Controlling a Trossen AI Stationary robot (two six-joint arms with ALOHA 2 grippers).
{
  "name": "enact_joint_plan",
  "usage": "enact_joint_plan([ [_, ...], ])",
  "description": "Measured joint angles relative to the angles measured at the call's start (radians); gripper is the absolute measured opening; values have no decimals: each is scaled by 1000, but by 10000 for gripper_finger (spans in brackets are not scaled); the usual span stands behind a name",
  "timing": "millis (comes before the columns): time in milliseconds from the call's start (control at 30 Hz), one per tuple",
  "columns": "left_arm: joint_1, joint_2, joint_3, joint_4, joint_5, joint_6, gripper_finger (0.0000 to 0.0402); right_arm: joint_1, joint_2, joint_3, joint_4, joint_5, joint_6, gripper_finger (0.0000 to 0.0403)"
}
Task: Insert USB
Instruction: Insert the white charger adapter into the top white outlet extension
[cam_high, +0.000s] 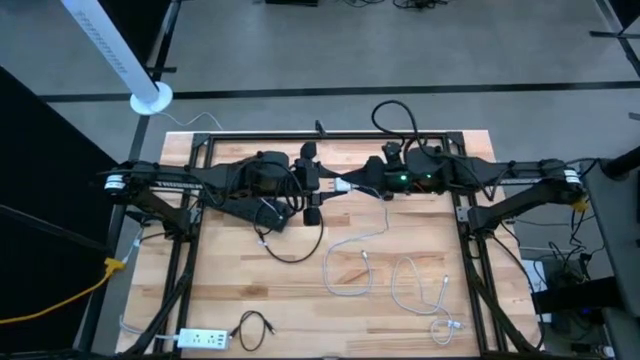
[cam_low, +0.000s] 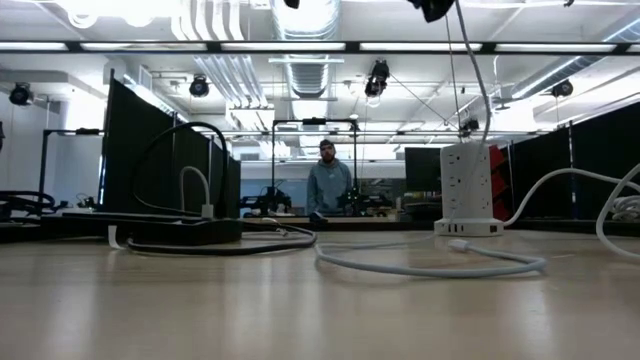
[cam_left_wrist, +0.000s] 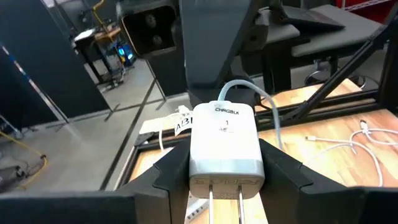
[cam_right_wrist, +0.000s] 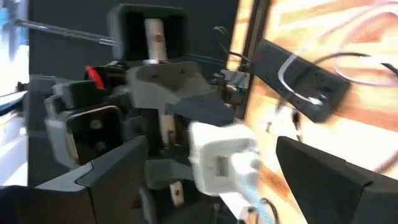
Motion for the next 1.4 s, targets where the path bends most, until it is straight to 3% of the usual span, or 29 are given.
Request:
enact_joint_plan([
  [267, 0, -1, 0, -49, 2, -21, 128, -11, 52, -1, 55, -90, -46, 337],
  [500, 0, -19, 0, -67, 6, -27, 128, -13, 59, -1, 61, -95, -79, 306],
  [633, 0, -28, 0, -65, 11, -27, 128, -14, 59, -1, 60, -95, -77, 258],
  [833, 0, -29, 0, -62, 37, -31, 128, -15, 59, -1, 54, -95, -60, 140],
  [1300, 0, -30, 0, -45, 50, -54, 128, -16, 41, -1, 43, -97, -107, 146],
  [1400, 5, -30, 0, -61, 59, -102, 168, -14, 5, -1, -29, -54, -148, 145],
])
